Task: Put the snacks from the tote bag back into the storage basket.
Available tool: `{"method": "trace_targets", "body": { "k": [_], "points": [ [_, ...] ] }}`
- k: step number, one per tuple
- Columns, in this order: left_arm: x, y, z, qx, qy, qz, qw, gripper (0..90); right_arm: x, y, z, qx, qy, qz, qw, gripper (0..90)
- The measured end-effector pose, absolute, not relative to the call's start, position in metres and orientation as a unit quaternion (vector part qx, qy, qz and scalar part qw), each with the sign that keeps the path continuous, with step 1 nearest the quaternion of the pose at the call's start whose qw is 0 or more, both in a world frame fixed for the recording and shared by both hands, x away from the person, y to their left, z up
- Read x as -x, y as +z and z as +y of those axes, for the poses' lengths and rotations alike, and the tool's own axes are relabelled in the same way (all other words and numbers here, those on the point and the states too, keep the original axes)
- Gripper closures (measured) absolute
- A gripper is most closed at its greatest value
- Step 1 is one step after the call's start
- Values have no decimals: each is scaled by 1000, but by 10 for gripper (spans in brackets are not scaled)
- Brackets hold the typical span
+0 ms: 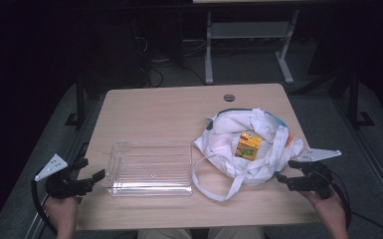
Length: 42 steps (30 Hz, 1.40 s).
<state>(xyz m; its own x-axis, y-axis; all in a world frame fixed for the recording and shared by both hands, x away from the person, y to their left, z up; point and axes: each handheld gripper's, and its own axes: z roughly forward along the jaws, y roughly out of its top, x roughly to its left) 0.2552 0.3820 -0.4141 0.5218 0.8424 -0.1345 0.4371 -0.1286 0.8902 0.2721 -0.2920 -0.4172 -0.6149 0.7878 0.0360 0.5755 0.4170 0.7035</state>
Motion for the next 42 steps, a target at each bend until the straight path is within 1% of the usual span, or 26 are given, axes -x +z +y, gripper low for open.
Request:
{"method": "trace_targets", "body": {
  "k": [11,25,29,35,42],
  "points": [
    [-255,-414,382,-721,206,444,491,127,-271,-405,-289,-396,348,834,164,286],
    [-255,-414,382,-720,207,444,491,127,-284,-388,-286,-380,331,850,154,243],
    [-254,-414,382,-719,205,447,492,127,-289,-384,-282,-376,331,852,149,204],
    [-254,-414,383,-720,207,445,491,127,-297,-377,-275,-368,323,860,143,171],
    [-254,-414,383,-717,206,447,494,127,-306,-368,-269,-362,318,865,139,169]
  ]
}}
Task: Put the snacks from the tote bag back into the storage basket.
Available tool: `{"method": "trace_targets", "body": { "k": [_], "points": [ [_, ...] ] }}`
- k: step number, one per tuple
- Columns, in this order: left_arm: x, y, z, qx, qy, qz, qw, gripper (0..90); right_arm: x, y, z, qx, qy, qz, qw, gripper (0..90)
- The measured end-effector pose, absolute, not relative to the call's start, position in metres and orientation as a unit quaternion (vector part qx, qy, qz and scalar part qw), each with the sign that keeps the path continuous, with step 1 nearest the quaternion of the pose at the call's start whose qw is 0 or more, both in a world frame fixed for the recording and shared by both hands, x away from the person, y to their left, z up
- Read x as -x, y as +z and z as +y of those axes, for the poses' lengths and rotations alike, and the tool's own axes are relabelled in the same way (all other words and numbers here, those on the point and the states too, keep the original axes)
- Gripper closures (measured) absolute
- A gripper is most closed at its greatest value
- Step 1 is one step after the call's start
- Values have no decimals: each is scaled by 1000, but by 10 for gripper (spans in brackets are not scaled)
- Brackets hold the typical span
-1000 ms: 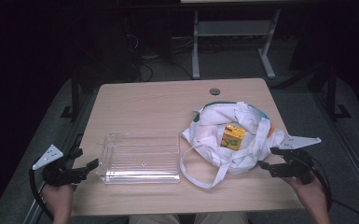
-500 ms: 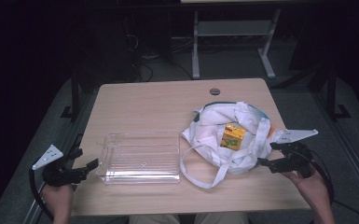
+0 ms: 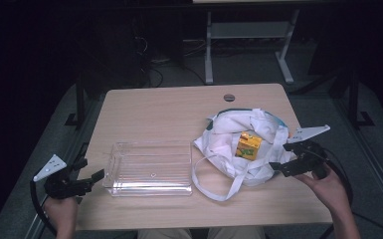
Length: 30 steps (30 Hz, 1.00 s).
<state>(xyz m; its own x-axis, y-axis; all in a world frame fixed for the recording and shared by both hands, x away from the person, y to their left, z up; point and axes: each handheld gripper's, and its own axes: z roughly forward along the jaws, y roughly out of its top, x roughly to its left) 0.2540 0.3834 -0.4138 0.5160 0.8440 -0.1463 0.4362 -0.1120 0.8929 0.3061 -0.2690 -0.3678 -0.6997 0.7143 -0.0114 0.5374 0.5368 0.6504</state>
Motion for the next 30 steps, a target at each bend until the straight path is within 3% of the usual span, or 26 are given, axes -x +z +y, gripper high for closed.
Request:
{"method": "trace_targets", "body": {
  "k": [30],
  "points": [
    [-253,-414,385,-711,204,454,497,127,-342,-340,-237,-323,289,891,133,161]
  ]
}}
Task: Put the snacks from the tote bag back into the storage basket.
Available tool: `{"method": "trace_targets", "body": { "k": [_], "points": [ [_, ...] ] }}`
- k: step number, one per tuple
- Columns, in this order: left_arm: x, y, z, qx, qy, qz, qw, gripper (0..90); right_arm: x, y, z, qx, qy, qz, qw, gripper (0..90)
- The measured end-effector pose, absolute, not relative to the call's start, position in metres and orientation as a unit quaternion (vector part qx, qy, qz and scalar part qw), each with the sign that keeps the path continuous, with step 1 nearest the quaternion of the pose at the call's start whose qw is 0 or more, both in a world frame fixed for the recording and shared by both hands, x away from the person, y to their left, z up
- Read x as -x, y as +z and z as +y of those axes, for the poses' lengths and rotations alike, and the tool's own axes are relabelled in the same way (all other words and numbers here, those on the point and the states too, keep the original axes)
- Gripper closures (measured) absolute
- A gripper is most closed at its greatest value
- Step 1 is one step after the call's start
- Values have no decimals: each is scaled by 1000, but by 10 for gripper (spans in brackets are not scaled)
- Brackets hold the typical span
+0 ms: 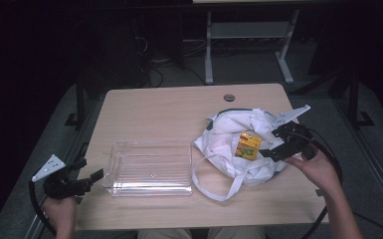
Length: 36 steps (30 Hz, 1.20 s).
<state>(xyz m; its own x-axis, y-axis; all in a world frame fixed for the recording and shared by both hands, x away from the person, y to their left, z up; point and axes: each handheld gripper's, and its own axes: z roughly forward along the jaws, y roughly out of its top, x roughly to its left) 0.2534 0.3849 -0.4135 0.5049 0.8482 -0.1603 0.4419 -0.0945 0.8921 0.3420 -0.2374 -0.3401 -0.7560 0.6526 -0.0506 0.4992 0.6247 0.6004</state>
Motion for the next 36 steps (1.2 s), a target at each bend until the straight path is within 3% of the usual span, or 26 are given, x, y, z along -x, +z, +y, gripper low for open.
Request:
{"method": "trace_targets", "body": {
  "k": [36],
  "points": [
    [-253,-413,386,-710,205,453,499,127,-391,-365,-198,-294,217,927,86,204]
  ]
}}
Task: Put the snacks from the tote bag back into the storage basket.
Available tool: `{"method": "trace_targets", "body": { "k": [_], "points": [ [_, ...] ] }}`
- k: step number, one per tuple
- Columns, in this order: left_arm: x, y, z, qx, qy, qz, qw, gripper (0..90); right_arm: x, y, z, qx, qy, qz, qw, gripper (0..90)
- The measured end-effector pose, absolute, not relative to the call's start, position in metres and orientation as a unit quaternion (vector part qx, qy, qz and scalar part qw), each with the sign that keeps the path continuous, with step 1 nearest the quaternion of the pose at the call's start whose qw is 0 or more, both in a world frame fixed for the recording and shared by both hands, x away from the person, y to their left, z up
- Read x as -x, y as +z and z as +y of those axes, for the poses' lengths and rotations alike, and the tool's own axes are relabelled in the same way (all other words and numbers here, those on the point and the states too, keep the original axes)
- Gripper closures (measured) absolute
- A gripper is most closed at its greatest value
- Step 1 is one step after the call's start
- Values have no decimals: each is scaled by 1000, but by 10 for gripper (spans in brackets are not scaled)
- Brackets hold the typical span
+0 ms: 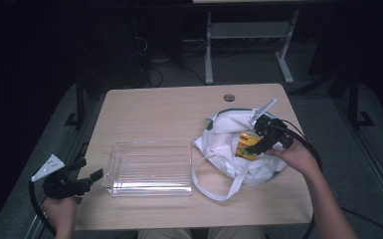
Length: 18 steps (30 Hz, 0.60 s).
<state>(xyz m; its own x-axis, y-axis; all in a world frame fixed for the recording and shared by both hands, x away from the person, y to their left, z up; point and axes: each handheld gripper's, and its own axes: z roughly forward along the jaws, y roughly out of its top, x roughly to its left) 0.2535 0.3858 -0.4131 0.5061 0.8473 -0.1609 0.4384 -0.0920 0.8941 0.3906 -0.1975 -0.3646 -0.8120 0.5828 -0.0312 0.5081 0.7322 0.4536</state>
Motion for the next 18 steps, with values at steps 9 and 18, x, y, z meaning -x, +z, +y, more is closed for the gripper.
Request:
{"method": "trace_targets", "body": {
  "k": [9,18],
  "points": [
    [-254,-413,385,-709,205,453,499,127,-396,-370,-193,-290,207,930,86,258],
    [-254,-413,385,-709,204,454,500,127,-399,-373,-189,-287,194,934,89,329]
  ]
}}
